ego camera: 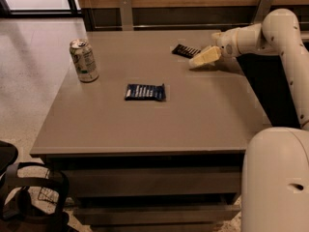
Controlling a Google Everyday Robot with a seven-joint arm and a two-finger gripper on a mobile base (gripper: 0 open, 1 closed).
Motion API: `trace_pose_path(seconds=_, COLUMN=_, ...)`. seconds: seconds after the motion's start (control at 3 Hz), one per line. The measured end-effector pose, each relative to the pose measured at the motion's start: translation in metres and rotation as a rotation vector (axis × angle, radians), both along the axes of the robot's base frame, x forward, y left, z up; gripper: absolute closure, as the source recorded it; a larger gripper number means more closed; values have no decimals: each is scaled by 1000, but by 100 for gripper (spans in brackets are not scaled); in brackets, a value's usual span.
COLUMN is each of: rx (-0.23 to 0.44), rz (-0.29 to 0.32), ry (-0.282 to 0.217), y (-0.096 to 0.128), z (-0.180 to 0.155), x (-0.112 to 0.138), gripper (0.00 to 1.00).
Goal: Pick rxbar chocolate
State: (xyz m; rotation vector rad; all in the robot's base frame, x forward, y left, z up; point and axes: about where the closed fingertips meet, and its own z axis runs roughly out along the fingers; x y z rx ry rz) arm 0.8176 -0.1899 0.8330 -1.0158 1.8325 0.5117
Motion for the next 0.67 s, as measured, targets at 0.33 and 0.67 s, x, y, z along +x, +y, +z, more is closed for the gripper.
trace_pose_path(seconds=0.33, rx=-2, rz=5, ry=19, y=11, z=-10, x=4, gripper=0)
trace_pose_path(seconds=0.67, rx=-2, rz=5, ry=19, y=11, z=-10, x=4, gripper=0)
